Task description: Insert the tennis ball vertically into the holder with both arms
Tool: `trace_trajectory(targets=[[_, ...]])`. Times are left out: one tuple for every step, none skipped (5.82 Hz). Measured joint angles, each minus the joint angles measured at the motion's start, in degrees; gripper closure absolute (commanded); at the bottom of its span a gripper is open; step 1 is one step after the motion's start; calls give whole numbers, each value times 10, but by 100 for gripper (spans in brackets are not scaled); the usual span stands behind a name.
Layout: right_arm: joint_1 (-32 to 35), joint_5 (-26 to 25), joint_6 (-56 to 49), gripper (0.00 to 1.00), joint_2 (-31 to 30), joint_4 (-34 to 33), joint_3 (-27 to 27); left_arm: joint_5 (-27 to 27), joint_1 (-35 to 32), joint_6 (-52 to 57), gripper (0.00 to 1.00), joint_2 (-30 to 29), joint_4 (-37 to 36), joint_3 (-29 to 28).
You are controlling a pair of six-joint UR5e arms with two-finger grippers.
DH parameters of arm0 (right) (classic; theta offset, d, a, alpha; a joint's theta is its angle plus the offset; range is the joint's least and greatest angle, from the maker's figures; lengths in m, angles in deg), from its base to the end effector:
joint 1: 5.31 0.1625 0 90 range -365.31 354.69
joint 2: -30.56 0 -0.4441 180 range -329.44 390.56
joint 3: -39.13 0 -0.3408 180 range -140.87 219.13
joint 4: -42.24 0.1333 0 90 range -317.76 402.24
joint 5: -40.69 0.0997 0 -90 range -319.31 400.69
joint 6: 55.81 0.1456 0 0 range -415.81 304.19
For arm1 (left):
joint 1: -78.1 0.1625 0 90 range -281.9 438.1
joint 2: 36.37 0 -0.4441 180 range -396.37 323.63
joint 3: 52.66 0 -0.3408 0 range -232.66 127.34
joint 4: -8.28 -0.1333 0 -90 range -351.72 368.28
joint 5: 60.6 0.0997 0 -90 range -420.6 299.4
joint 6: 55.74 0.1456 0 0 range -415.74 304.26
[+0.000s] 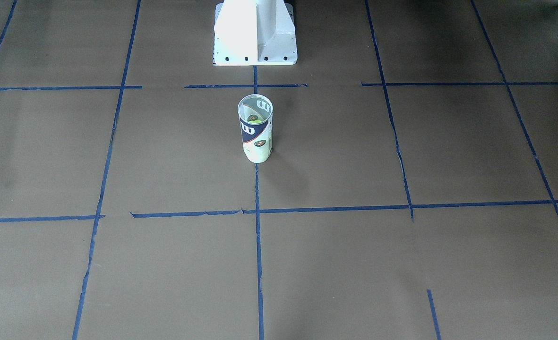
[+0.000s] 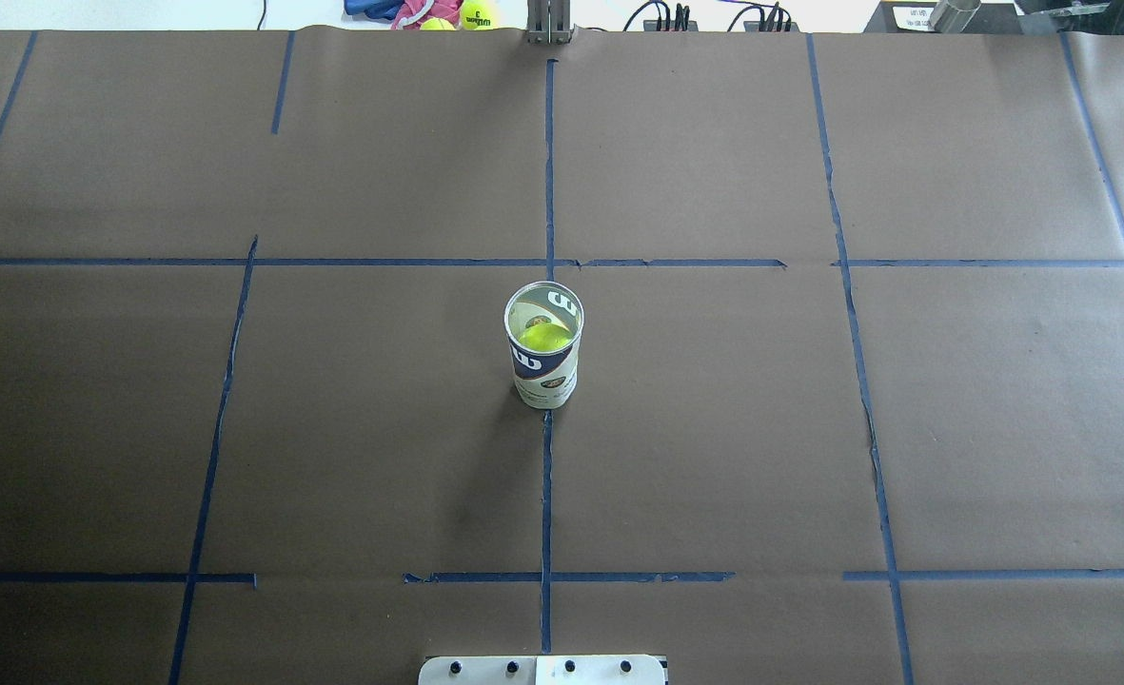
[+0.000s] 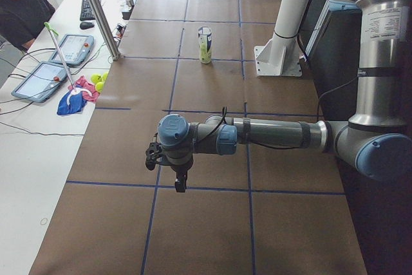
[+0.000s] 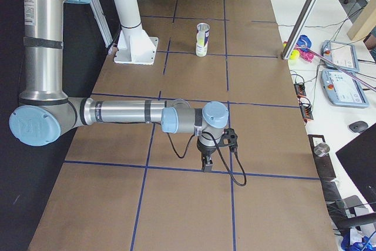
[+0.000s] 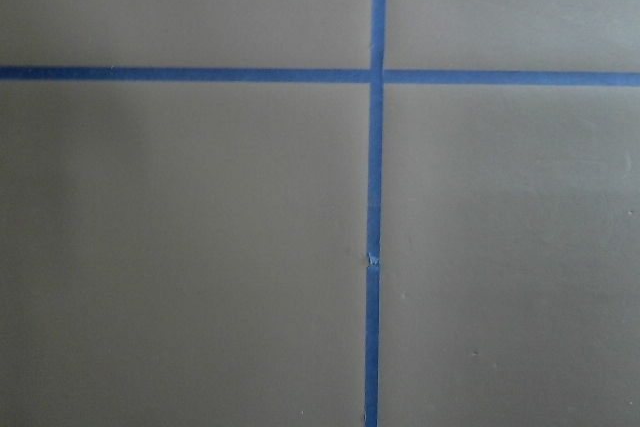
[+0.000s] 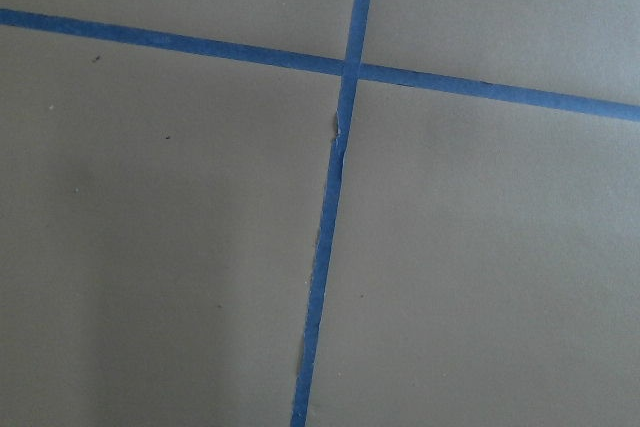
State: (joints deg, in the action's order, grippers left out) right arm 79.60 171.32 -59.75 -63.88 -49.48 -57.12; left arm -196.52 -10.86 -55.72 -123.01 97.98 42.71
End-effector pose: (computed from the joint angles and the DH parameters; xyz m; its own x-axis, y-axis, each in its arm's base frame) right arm 0.0023 -0.4079 0.7048 0.7480 -0.1366 0.6495 0.1404 0.9890 0.0463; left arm -0.0211 -0.4177 0.6922 0.6952 0.0344 -0.7180 -0.0184 0.9994 0.0301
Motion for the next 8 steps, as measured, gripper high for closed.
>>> trace_trajectory(targets=[[0,-1,2,0,0,1,1,-2,0,2,0,1,4,1],[-1,1,4,0,-1,2,1,-6,1,2,0,5,5,3],[-1,4,6,0,0,3,2,-9,4,3,0,7,3,4],[-1,4,7,0,0,4,3,-10,10,4,0,8,-1,6],[-2,4,7,0,2,4,4,-10,19,4,0,8,-6,7],[-2,4,7,0,3,4,4,-10,25,4,0,8,-11,10],[-2,4,7,0,4,4,4,-10,30,4,0,7,-25,19],[-2,8,6,0,5,4,3,-9,35,6,0,8,-51,36]])
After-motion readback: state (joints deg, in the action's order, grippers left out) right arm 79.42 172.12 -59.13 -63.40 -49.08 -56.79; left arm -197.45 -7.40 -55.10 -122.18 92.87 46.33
